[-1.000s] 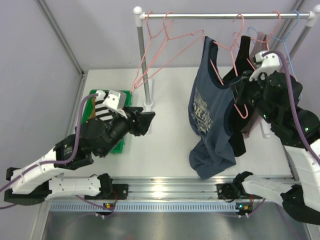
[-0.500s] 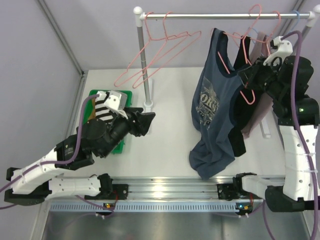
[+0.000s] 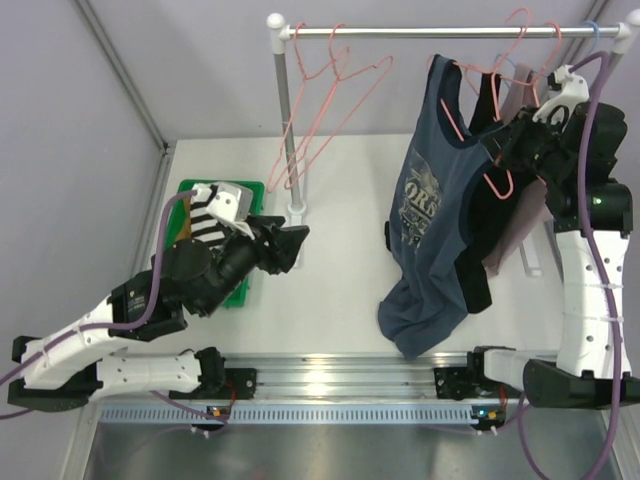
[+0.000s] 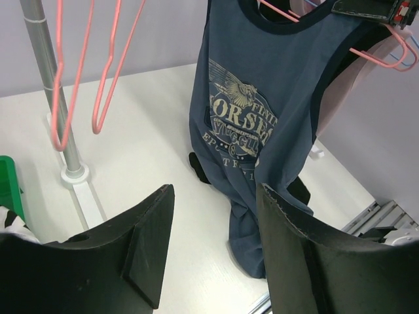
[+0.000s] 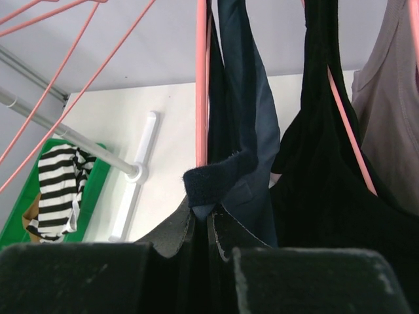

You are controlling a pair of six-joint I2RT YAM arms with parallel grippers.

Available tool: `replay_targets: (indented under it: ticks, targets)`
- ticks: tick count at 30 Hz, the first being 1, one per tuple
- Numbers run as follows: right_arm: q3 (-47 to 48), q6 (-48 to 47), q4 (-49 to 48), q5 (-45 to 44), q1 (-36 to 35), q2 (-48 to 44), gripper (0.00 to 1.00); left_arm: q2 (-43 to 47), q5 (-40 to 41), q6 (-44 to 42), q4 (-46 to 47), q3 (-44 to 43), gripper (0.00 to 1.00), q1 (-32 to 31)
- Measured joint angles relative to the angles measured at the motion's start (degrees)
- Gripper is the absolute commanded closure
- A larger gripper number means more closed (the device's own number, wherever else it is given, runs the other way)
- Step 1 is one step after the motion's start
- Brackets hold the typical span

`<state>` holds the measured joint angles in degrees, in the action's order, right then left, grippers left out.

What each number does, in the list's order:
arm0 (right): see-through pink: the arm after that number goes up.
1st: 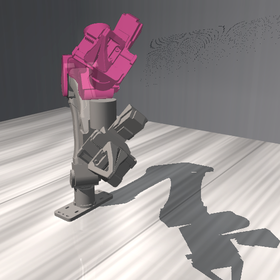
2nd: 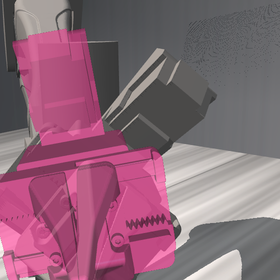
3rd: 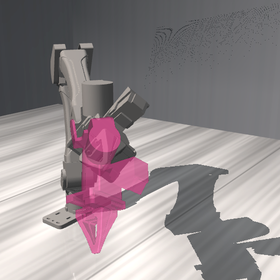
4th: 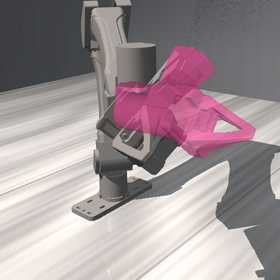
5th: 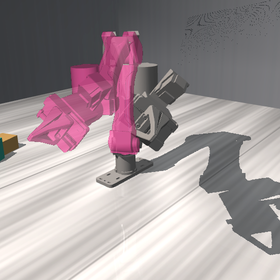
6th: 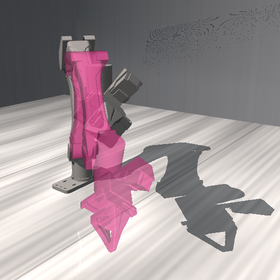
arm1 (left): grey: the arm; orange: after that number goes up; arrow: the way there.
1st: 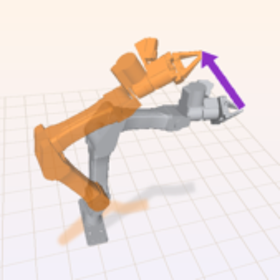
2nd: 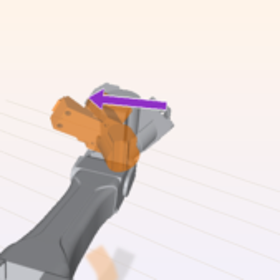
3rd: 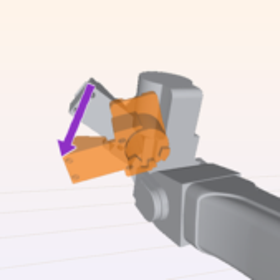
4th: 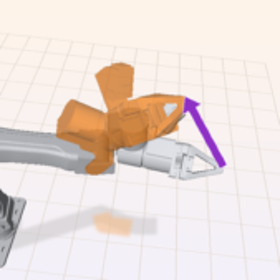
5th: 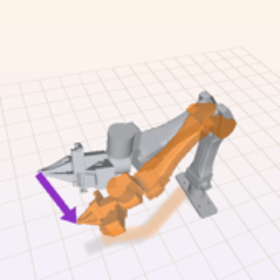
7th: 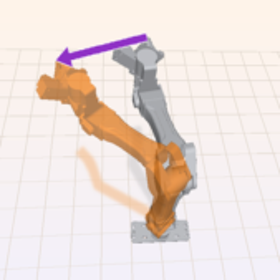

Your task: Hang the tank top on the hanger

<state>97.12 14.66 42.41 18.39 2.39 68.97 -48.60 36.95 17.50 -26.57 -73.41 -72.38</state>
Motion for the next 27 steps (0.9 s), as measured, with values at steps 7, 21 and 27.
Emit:
replay_targets:
  ticks: [7, 21, 27]
  targets:
    - [-3.85, 0.09, -1.66, 0.96, 0.42, -0.57, 1.0, -0.07, 0.0, 0.0, -0.02, 0.92, 0.41, 0.0]
    - [-5.62, 0.04, -2.8, 0.17, 0.52, -3.1, 0.63, -0.04, 0.26, 0.37, -0.07, 1.92, 0.41, 0.0]
    - [-4.63, -0.15, -0.37, -1.09, 0.52, -4.92, 0.45, -0.04, 0.57, 0.55, -0.17, 2.32, 0.41, 0.0]
